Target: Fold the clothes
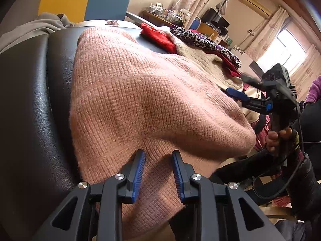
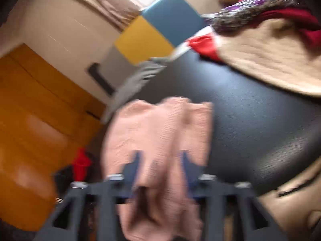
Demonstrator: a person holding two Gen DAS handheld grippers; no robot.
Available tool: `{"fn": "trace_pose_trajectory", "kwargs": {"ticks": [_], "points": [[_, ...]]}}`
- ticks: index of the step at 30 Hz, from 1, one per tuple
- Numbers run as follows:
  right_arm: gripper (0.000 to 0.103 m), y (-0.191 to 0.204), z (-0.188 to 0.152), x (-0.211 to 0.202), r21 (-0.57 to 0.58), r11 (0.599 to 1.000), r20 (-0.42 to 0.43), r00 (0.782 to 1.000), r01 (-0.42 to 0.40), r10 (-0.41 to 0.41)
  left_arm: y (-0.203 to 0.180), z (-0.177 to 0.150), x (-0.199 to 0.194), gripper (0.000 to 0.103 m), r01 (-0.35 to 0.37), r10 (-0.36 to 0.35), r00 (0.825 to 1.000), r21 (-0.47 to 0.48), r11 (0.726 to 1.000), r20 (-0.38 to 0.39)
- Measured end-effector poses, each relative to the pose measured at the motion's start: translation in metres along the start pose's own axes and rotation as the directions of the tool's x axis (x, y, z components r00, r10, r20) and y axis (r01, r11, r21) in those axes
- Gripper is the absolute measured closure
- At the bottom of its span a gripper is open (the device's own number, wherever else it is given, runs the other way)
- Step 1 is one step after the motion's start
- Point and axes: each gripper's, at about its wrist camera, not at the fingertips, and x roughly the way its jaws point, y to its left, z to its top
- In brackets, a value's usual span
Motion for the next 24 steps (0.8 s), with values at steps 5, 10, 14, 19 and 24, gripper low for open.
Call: {"fn": "trace_pose_trajectory", "kwargs": {"ticks": [5, 10, 14, 19, 24], "points": [[0.018, 0.001, 0.002, 0.056, 0.019, 1.000, -0.096, 0.995, 0.005, -0.003, 0.004, -0.003, -0.004, 0.075, 0.008, -0.008, 1.000, -0.005, 1.000, 0.003], [0.000, -0.009, 0.009, 0.087, 0.113, 0.986, -0.044, 0.991, -0.121, 0.126, 0.012, -0.004, -0.004, 0.075, 0.046, -0.046, 0.999, -0.040, 0.998, 0.011], [0.000, -0.017, 0.004, 0.077, 0.099, 0.976, -0.006, 0.981, -0.195, 0.196, 0.013, -0.004, -0.004, 0.075, 0.057, -0.056, 0.998, -0.043, 0.997, 0.019], [0.090, -0.005, 0.019, 0.074, 0.070, 0.998, -0.102, 0.995, 0.006, 0.001, 0.012, -0.006, -0.007, 0.075, 0.056, -0.055, 0.998, -0.023, 0.998, 0.011], [0.091, 0.048, 0.023, 0.027, -0.162, 0.979, 0.061, 0.992, 0.121, -0.112, 0.006, -0.008, -0.007, 0.075, 0.063, -0.062, 0.998, 0.021, 0.998, -0.019]]}}
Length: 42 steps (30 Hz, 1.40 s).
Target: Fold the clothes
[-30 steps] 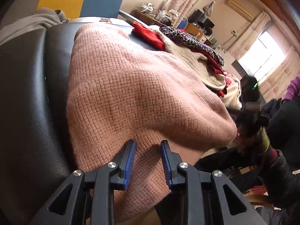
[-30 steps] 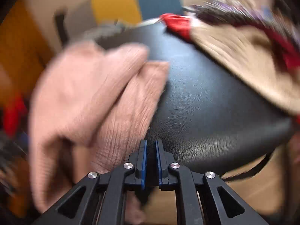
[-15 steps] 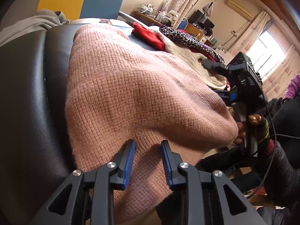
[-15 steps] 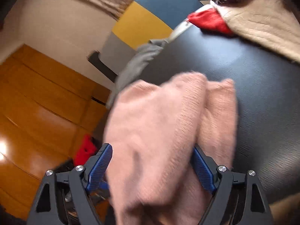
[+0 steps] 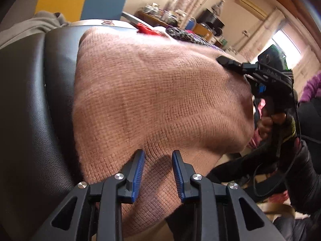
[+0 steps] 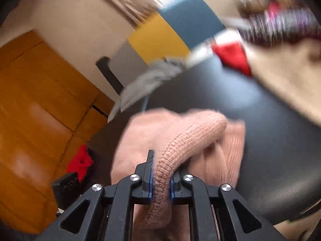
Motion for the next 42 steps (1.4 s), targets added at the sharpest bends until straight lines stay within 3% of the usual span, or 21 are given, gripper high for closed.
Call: {"fn": "trace_pose_trajectory", "kwargs": {"ticks": [3, 7, 9, 11, 14, 17, 20, 23, 26, 29, 31, 32, 33, 36, 42], "points": [[0.091, -0.032, -0.032, 0.019, 0.022, 0.984, -0.103, 0.980, 0.176, -0.173, 0.002, 0.005, -0.005, 0.075, 0.086, -0.087, 0.996, -0.053, 0.995, -0.020], [0.093, -0.054, -0.050, 0.024, 0.105, 0.988, -0.025, 0.993, 0.113, -0.111, 0.003, 0.033, -0.028, 0.073, 0.113, -0.105, 0.989, -0.074, 0.991, 0.102], [0.093, -0.052, -0.052, 0.027, 0.075, 0.991, -0.009, 0.994, 0.107, -0.107, 0.005, 0.057, -0.031, 0.071, 0.129, -0.111, 0.978, -0.094, 0.987, 0.177], [0.093, -0.052, -0.049, 0.030, 0.063, 0.993, -0.014, 0.995, 0.100, -0.099, 0.006, 0.074, -0.019, 0.069, 0.089, -0.068, 0.980, -0.108, 0.990, 0.186], [0.093, -0.054, -0.032, 0.047, 0.033, 0.993, -0.047, 0.993, 0.112, -0.110, 0.015, 0.091, 0.015, 0.073, -0.065, 0.077, 0.991, -0.110, 0.992, 0.108], [0.092, -0.055, -0.008, 0.068, 0.006, 0.993, -0.099, 0.988, 0.118, -0.117, 0.028, 0.105, 0.022, 0.076, -0.198, 0.208, 0.971, -0.088, 0.976, 0.117], [0.092, -0.054, 0.017, 0.108, 0.026, 0.998, -0.156, 0.986, 0.063, -0.058, 0.045, 0.123, 0.022, 0.076, -0.335, 0.341, 0.934, -0.074, 0.939, 0.109], [0.092, -0.044, 0.035, 0.146, 0.023, 1.000, -0.199, 0.980, 0.008, -0.004, 0.078, 0.136, 0.009, 0.076, -0.363, 0.377, 0.921, -0.141, 0.921, 0.092], [0.091, -0.035, 0.043, 0.165, 0.020, 0.998, -0.240, 0.969, -0.056, 0.059, 0.098, 0.134, -0.008, 0.076, -0.321, 0.340, 0.937, -0.181, 0.930, 0.082], [0.072, -0.033, 0.051, 0.151, 0.050, 0.991, -0.255, 0.958, -0.122, 0.131, 0.097, 0.130, -0.024, 0.076, -0.267, 0.289, 0.952, -0.181, 0.947, 0.106], [0.047, -0.028, 0.045, 0.121, 0.021, 0.982, -0.238, 0.953, -0.190, 0.189, 0.092, 0.128, -0.032, 0.075, -0.241, 0.265, 0.954, -0.171, 0.956, 0.142], [0.030, -0.026, 0.041, 0.105, 0.003, 0.975, -0.229, 0.948, -0.224, 0.219, 0.090, 0.129, -0.035, 0.074, -0.226, 0.252, 0.954, -0.162, 0.960, 0.163], [0.024, -0.023, 0.037, 0.089, -0.014, 0.966, -0.220, 0.943, -0.259, 0.249, 0.087, 0.131, -0.037, 0.074, -0.212, 0.239, 0.954, -0.153, 0.965, 0.183], [0.022, -0.009, 0.010, 0.063, -0.057, 0.937, -0.303, 0.901, -0.344, 0.312, 0.076, 0.144, -0.024, 0.073, -0.201, 0.214, 0.958, -0.088, 0.976, 0.192], [0.020, 0.032, -0.024, 0.078, -0.107, 0.878, -0.459, 0.806, -0.467, 0.373, 0.043, 0.159, 0.013, 0.073, -0.203, 0.195, 0.966, 0.034, 0.979, 0.168]]}}
